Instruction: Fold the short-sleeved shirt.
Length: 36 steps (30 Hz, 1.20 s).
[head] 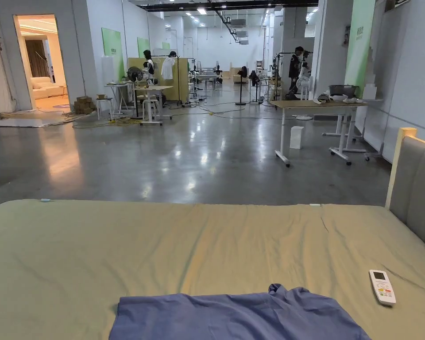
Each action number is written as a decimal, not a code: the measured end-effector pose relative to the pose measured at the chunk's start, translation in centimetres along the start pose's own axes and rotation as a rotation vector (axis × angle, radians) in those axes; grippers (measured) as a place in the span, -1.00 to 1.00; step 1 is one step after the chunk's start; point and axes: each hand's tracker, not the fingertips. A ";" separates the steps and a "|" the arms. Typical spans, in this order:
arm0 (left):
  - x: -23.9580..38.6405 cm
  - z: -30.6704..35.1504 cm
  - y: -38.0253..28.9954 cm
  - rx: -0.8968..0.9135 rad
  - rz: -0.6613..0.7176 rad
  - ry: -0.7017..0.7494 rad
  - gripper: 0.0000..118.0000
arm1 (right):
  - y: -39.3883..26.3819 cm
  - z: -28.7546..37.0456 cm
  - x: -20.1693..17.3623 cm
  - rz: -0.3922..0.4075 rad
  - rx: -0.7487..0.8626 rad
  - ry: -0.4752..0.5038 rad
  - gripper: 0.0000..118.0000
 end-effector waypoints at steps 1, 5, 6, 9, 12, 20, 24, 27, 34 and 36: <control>-0.1 0.2 -0.1 -0.003 0.021 -0.003 -0.99 | -0.1 0.1 0.0 -0.007 -0.005 0.000 -1.00; -0.7 0.2 -0.6 -0.032 0.051 -0.009 -1.00 | -0.4 -0.1 0.0 -0.018 -0.034 0.001 -1.00; -0.9 0.1 -0.6 -0.044 0.050 0.000 -1.00 | -0.4 0.0 0.0 -0.008 -0.030 -0.002 -1.00; -1.4 0.1 -1.1 -0.054 0.039 0.008 -1.00 | -0.5 0.0 0.3 -0.005 -0.041 -0.004 -1.00; -2.3 0.0 -1.5 -0.071 0.043 -0.004 -1.00 | -0.8 0.1 0.7 -0.045 -0.054 0.001 -1.00; -7.1 -2.3 -5.9 -0.228 0.058 0.096 -1.00 | -2.8 0.5 1.0 -0.066 -0.134 0.003 -1.00; -10.3 -4.7 -10.0 -0.358 0.092 0.069 -0.98 | -3.7 -0.2 1.4 -0.071 -0.178 -0.002 -1.00; -12.0 -6.8 -13.4 -0.442 0.101 0.078 -0.55 | -4.2 -0.8 1.6 -0.107 -0.217 0.009 -1.00; -14.2 -11.7 -20.6 -0.594 0.287 -0.024 0.14 | -4.7 -1.7 1.3 -0.097 -0.270 -0.011 -1.00; -13.8 -12.4 -20.9 -0.616 0.263 -0.029 0.13 | -4.8 -1.8 1.3 -0.084 -0.283 -0.019 -1.00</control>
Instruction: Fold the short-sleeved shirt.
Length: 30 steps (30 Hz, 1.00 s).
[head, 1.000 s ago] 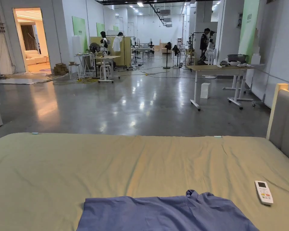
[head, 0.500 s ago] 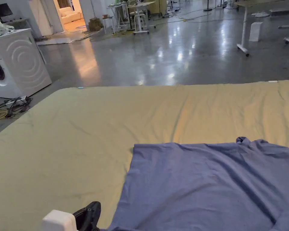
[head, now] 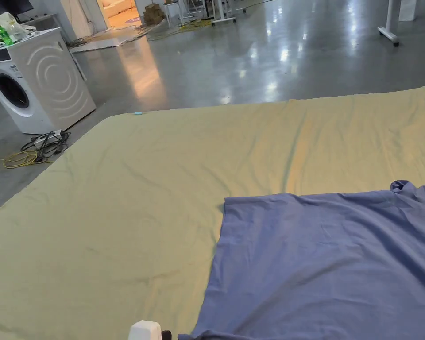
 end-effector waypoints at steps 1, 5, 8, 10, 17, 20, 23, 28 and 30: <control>0.1 -0.3 0.1 -0.003 -0.007 -0.010 0.13 | 0.0 0.0 0.1 0.000 -0.006 -0.001 -1.00; -0.1 -2.0 -0.1 -0.031 -0.043 -0.023 -0.05 | -0.7 -0.1 0.8 -0.009 -0.019 -0.013 -1.00; 0.1 -2.6 0.0 -0.062 -0.063 -0.013 -0.68 | -1.4 -0.2 1.5 -0.030 -0.035 -0.015 -1.00; 0.5 -2.6 0.1 -0.070 -0.074 -0.036 -0.78 | -1.6 -0.2 1.7 -0.045 -0.035 -0.021 -1.00; 1.4 -3.5 0.4 -0.133 -0.121 -0.015 -0.83 | -2.4 -0.1 4.5 -0.093 -0.051 -0.096 -0.57; 2.3 -3.6 0.6 -0.151 -0.154 0.000 -0.83 | -4.0 -1.6 7.7 -0.178 -0.118 -0.154 -0.11; 2.4 -3.4 0.9 -0.157 -0.146 0.000 -0.83 | -6.1 -3.7 10.3 -0.228 -0.197 -0.175 0.09; 3.2 -2.9 1.1 -0.154 -0.141 0.004 -0.83 | -7.6 -7.0 10.8 -0.214 -0.286 -0.119 0.10; 2.6 -3.2 0.9 -0.157 -0.148 0.010 -0.83 | -7.8 -7.9 10.6 -0.214 -0.319 -0.051 0.10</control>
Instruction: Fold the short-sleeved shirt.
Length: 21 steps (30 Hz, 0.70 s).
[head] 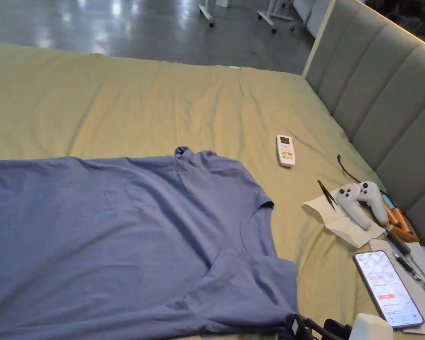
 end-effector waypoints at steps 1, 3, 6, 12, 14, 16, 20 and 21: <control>0.1 0.0 0.0 -0.001 -0.006 0.003 -0.83 | 0.0 -0.5 0.0 -0.015 -0.026 0.031 0.10; -0.2 0.0 -0.1 -0.002 -0.007 0.005 -0.83 | -0.3 -1.8 0.5 -0.030 -0.059 0.037 0.07; -0.4 0.0 -0.2 0.000 -0.003 0.002 -0.83 | -0.2 -2.4 0.7 -0.030 -0.047 0.047 -0.71; 1.4 1.2 0.8 -0.002 0.004 -0.006 -0.82 | 0.2 -2.6 0.8 -0.090 -0.042 0.086 -0.97; 0.0 0.9 0.5 -0.001 0.023 -0.017 -0.82 | 0.4 -2.2 0.9 -0.092 -0.035 0.091 -0.98; -0.5 1.7 0.0 0.046 0.019 -0.020 -0.84 | 0.4 -1.5 1.4 -0.069 -0.016 0.092 -0.98; -0.4 3.6 -1.0 0.143 -0.017 -0.041 -0.84 | 0.0 0.4 1.3 0.011 0.017 0.080 -0.98; -0.7 4.5 -1.4 0.163 -0.004 -0.041 -0.84 | -0.1 0.9 1.4 0.025 0.018 0.072 -0.98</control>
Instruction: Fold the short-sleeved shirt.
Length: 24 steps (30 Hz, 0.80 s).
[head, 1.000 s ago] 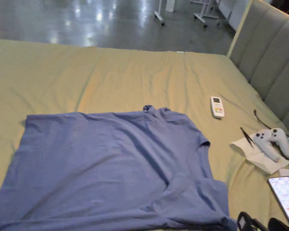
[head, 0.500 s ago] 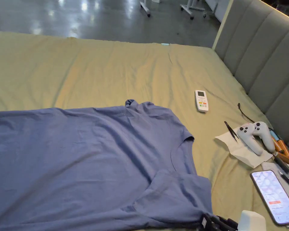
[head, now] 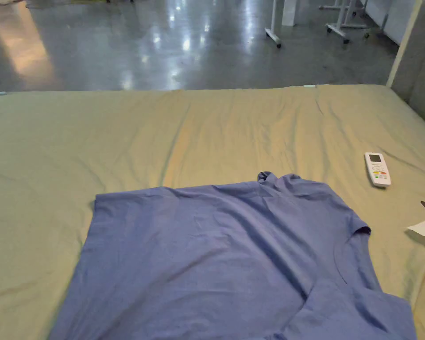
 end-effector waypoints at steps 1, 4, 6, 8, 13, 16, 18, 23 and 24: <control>-0.6 0.1 -0.6 0.013 0.035 -0.010 -0.84 | -0.2 0.4 0.1 0.002 0.003 0.001 -0.98; -1.5 1.3 -1.0 0.067 0.092 -0.029 -0.84 | 0.0 1.9 -0.9 -0.004 0.020 -0.002 -0.98; 0.2 2.2 0.2 0.076 0.064 -0.031 -0.84 | -0.2 2.0 -0.9 -0.004 0.035 -0.002 -0.98; 0.3 2.5 0.8 0.091 0.047 -0.044 -0.84 | 0.2 2.0 -0.9 0.004 0.059 0.000 -0.98; -0.3 0.5 4.1 0.101 0.044 -0.055 -0.84 | 5.0 -0.8 -0.9 0.095 0.088 0.019 -0.98; -1.7 -2.3 7.0 0.092 0.061 -0.049 -0.84 | 10.4 -4.0 -2.3 0.124 0.096 0.025 -0.98; -2.3 -4.4 9.6 0.091 0.080 -0.023 -0.84 | 13.6 -7.8 -1.5 0.135 0.082 0.013 -0.98; -2.9 -11.7 14.1 -0.021 0.096 0.013 -0.84 | 19.6 -17.4 -2.2 0.141 -0.030 -0.007 -0.98; -2.9 -13.1 14.4 -0.035 0.095 0.026 -0.84 | 19.9 -19.1 -2.4 0.171 -0.066 -0.016 -0.98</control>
